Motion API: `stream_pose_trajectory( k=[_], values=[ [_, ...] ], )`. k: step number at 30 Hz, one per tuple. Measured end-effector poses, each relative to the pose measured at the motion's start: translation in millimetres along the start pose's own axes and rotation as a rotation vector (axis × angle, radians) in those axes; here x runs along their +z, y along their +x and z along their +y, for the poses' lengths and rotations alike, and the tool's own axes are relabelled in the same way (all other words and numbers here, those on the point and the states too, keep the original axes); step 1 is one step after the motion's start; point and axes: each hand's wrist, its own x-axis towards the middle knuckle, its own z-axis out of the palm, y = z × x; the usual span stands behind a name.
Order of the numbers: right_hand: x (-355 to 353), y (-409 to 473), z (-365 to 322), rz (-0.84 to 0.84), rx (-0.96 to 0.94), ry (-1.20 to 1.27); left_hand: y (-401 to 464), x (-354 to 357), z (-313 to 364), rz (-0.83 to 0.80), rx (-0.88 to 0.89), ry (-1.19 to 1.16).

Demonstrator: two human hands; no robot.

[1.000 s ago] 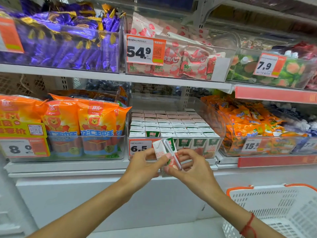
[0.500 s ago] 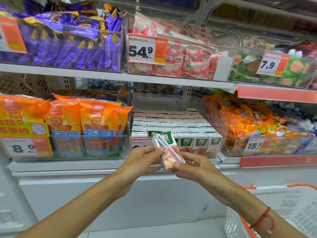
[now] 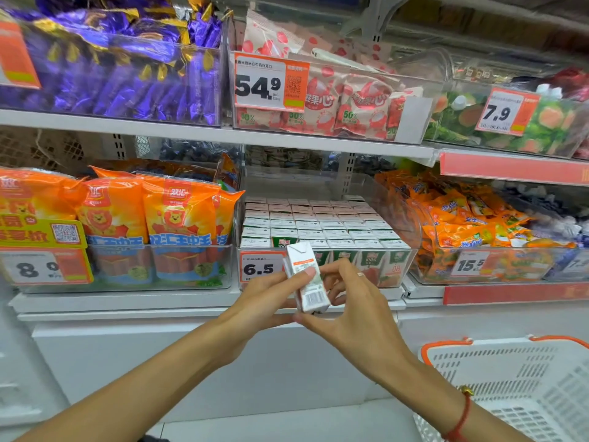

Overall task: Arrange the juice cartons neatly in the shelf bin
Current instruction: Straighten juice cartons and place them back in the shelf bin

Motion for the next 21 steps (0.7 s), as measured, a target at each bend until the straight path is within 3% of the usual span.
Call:
stream_pose_trajectory(
  k=[4,8,15,21],
  values=[
    [-11.4,3.7,-2.4,-0.173,0.152,0.326,-1.6,-11.7,3.9,-0.015,-0.017,0.002],
    [-18.4,7.0,-3.8,-0.189,0.274,0.577,1.7,-17.7,4.3,0.096,0.127,0.125],
    [-18.5,11.6,-4.1,-0.135,0.416,0.695,3.4,-14.5,-1.1,0.160,0.514,0.501],
    [-25.8,11.9,0.8,-0.176,0.393,0.727,3.2,-14.9,-2.6,0.188,0.590,0.592]
  ],
)
